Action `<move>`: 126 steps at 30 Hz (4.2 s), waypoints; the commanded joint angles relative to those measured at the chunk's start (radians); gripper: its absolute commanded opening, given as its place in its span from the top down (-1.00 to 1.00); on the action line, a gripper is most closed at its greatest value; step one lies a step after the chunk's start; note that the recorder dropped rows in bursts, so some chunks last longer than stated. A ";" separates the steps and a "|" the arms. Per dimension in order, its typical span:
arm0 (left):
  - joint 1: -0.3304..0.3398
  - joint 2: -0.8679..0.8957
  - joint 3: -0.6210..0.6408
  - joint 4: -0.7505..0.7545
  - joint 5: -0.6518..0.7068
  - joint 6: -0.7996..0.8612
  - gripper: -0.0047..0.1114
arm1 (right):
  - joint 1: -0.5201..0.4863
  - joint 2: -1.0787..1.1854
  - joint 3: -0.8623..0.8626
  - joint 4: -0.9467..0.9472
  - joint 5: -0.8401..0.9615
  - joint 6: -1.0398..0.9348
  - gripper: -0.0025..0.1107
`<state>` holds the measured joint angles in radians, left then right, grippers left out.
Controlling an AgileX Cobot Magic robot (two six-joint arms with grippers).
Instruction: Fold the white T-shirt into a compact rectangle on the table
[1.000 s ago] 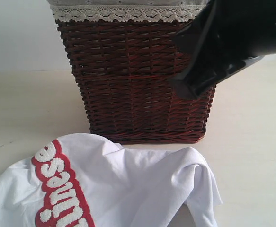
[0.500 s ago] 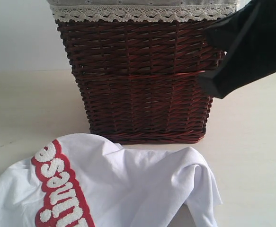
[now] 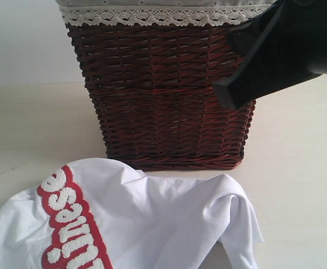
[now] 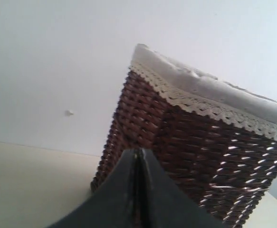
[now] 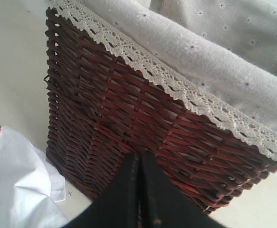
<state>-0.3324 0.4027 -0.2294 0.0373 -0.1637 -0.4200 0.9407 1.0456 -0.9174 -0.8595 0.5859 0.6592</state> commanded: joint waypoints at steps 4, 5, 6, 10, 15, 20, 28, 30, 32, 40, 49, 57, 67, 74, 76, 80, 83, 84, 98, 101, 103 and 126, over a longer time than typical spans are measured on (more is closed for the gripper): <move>-0.089 0.407 -0.109 0.064 0.123 -0.007 0.24 | -0.012 0.001 0.005 -0.079 0.106 0.071 0.96; -0.089 0.451 -0.106 0.062 0.201 -0.009 0.21 | -0.023 0.001 0.005 -0.095 0.123 0.092 0.96; -0.089 0.506 -0.105 0.059 0.279 -0.014 0.19 | -0.036 0.001 0.005 -0.108 0.132 0.114 0.96; -0.089 0.690 -0.096 0.050 0.432 -0.020 0.19 | -0.090 0.001 0.005 -0.099 0.101 0.120 0.96; -0.089 0.806 -0.093 0.035 0.456 -0.020 0.19 | -0.095 0.001 0.005 -0.078 0.096 0.106 0.96; -0.089 0.819 -0.029 0.032 0.454 -0.038 0.19 | -0.095 0.001 0.005 -0.047 0.101 0.074 0.96; -0.086 0.817 0.046 0.032 0.295 -0.085 0.20 | -0.095 0.003 0.005 -0.033 0.092 0.061 0.96; -0.086 0.817 0.046 0.037 0.295 -0.085 0.20 | -0.095 0.003 0.005 -0.031 0.092 0.061 0.96; -0.086 0.817 0.044 0.042 0.285 -0.085 0.20 | -0.095 0.003 0.005 -0.028 0.092 0.059 0.96; 0.060 0.819 0.044 0.078 0.318 -0.086 0.91 | -0.095 0.003 0.005 -0.010 0.089 0.042 0.96; 0.060 0.890 0.044 0.082 0.245 -0.031 0.34 | -0.095 0.012 0.005 -0.008 0.090 0.041 0.96; 0.066 1.161 0.002 0.082 0.101 0.022 0.79 | -0.095 0.019 0.005 -0.006 0.090 0.041 0.96; 0.107 1.337 -0.258 0.082 0.207 0.106 0.92 | -0.095 0.019 0.005 -0.004 0.090 0.041 0.96; 0.298 1.329 -0.430 0.089 0.283 0.182 0.92 | -0.095 0.019 0.005 -0.004 0.090 0.041 0.96; 0.362 1.329 -0.480 0.087 0.295 0.178 0.92 | -0.095 0.019 0.005 -0.004 0.090 0.041 0.96; 0.393 1.329 -0.537 0.082 0.378 0.178 0.91 | -0.095 0.019 0.005 -0.004 0.090 0.041 0.96; 0.366 1.321 -0.537 0.062 0.383 0.178 0.72 | -0.095 0.019 0.005 -0.004 0.090 0.041 0.96; 0.354 1.316 -0.537 0.059 0.384 0.178 0.61 | -0.095 0.019 0.005 -0.004 0.090 0.041 0.96; 0.489 1.369 -0.512 0.013 0.446 0.190 -0.24 | -0.095 0.019 0.005 -0.004 0.088 0.041 0.96; 0.470 1.461 -0.514 -0.063 0.416 0.266 -0.24 | -0.095 0.019 0.005 -0.004 0.088 0.041 0.96; 0.470 1.480 -0.514 -0.111 0.414 0.322 -0.24 | -0.095 0.021 0.005 -0.002 0.086 0.042 0.96; 0.470 0.850 -0.514 -0.465 0.612 0.626 0.92 | -0.243 0.243 0.005 -0.055 -0.074 0.095 0.96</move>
<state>0.1446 1.3173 -0.7454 -0.4046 0.4370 0.1965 0.7614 1.2274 -0.9159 -0.9028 0.5894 0.7295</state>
